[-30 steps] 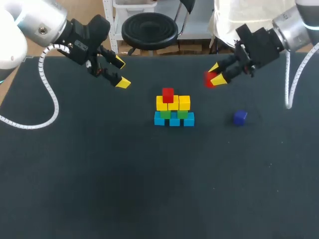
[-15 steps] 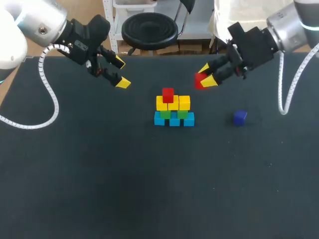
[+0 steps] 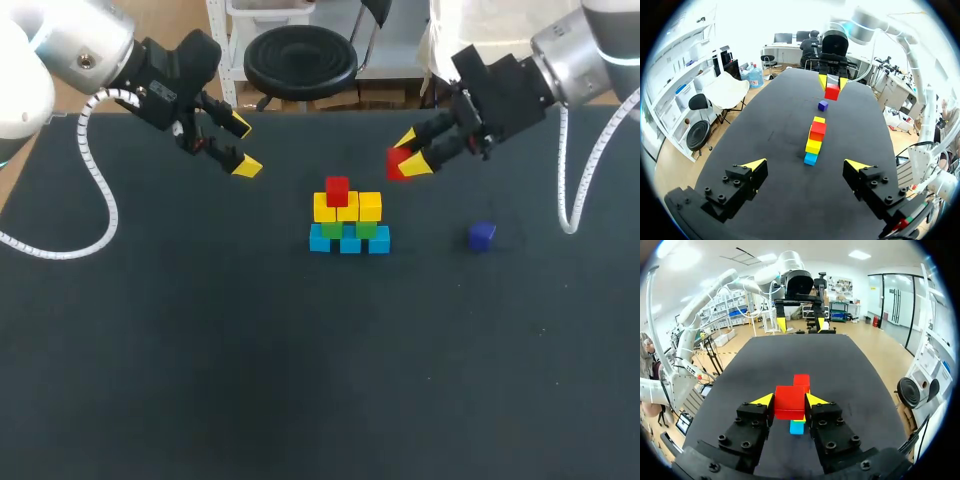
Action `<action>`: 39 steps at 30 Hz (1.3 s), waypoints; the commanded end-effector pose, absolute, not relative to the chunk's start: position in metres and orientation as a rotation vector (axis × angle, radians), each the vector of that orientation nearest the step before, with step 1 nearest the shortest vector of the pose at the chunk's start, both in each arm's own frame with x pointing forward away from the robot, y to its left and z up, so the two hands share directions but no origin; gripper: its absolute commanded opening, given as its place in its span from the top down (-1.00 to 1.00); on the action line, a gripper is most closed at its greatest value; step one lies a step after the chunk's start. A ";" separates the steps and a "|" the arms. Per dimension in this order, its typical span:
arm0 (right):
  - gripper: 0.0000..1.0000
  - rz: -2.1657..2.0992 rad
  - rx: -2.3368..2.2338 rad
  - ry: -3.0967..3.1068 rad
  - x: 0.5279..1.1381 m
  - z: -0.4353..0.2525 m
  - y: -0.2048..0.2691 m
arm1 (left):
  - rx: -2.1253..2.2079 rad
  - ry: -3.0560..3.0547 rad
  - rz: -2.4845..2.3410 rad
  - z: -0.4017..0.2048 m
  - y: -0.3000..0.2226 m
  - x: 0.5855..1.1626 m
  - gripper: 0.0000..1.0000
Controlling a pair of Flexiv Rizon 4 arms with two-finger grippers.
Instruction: Place the blue cubes, place green cubes on the blue cubes, place the yellow cubes on the green cubes, then place the red cubes on the yellow cubes, and place purple cube on the red cubes.
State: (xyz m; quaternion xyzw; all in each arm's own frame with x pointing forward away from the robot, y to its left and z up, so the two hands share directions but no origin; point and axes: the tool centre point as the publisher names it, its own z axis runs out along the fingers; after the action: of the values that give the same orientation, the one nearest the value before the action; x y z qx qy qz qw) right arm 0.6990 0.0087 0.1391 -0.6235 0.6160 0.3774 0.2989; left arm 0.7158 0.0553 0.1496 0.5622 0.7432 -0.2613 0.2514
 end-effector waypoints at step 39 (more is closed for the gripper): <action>1.00 0.974 -1.655 1.695 0.662 0.132 0.030 | 1.529 2.016 -0.713 0.149 0.056 0.715 -1.00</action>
State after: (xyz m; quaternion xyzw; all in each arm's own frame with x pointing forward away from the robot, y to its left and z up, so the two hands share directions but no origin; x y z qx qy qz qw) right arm 0.6565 0.0263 0.1365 -0.6180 0.6371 0.3600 0.2873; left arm 0.7158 0.0554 0.1495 0.5622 0.7433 -0.2613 0.2514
